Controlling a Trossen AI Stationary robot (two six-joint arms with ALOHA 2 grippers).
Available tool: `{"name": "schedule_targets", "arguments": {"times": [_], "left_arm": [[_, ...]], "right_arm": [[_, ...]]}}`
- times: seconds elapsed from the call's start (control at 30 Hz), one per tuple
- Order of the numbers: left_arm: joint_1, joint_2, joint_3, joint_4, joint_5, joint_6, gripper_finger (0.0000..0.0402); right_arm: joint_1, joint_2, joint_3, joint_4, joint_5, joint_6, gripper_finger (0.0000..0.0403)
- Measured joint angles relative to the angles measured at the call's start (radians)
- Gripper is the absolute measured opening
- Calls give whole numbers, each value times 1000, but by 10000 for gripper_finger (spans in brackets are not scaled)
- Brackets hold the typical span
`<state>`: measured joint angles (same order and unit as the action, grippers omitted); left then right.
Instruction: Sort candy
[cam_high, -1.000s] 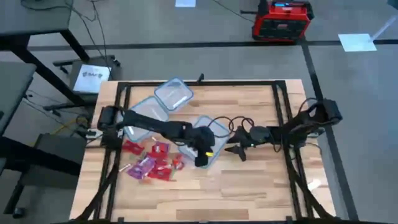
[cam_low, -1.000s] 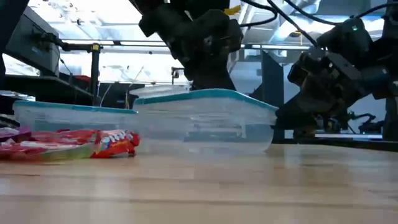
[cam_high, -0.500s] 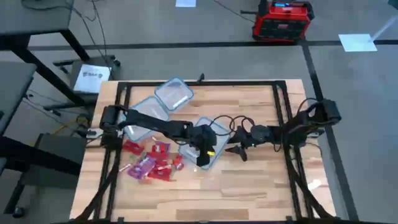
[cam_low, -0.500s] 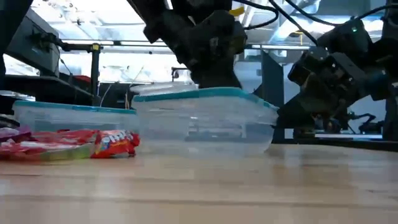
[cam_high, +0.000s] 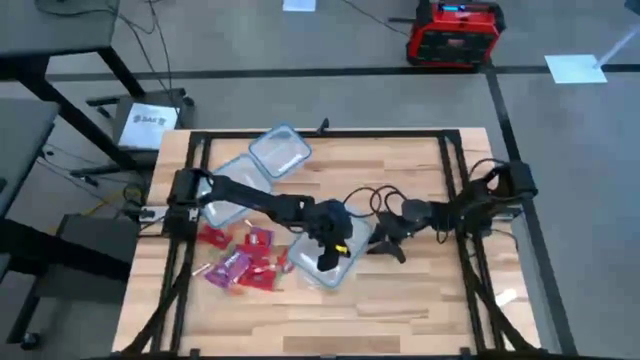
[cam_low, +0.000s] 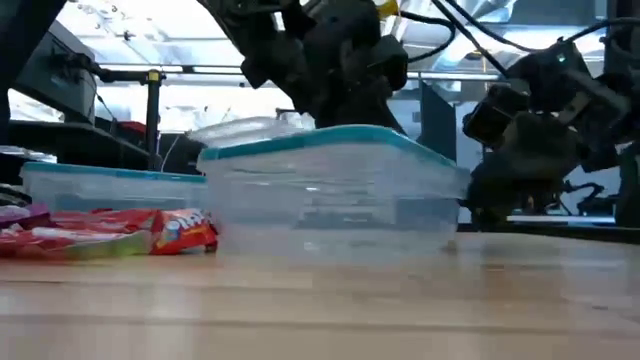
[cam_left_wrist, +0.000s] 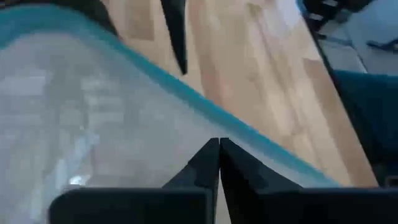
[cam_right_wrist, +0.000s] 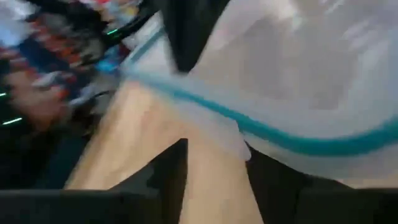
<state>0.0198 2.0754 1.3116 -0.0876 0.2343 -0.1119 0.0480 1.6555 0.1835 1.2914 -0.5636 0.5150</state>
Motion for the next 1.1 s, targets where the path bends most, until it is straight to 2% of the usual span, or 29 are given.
{"name": "schedule_targets", "arguments": {"times": [0.07, 0.17, 0.33, 0.57, 0.73, 0.93, 1.1], "left_arm": [[11, 1, 2, 25, -52, 0, 0], [10, 2, 2, 29, -79, -3, 0], [4, -3, 1, 49, -77, -1, 0], [-3, -74, 12, 39, -79, -7, 0], [-7, -159, 45, -38, -96, -7, 0], [-29, -287, 68, -166, -82, -14, 0], [-51, -367, 67, -268, -136, -16, 0]], "right_arm": [[-2, 2, 15, 182, -35, 2, 110], [-1, 40, 8, 266, -32, 32, 93], [-15, 11, -1, 259, -39, 108, 81], [-16, -72, -8, 271, -30, 116, 80], [13, -154, 4, 271, 72, 116, 82], [36, -239, 51, 246, 85, 76, 112], [46, -265, 63, 231, 64, -28, 133]]}}
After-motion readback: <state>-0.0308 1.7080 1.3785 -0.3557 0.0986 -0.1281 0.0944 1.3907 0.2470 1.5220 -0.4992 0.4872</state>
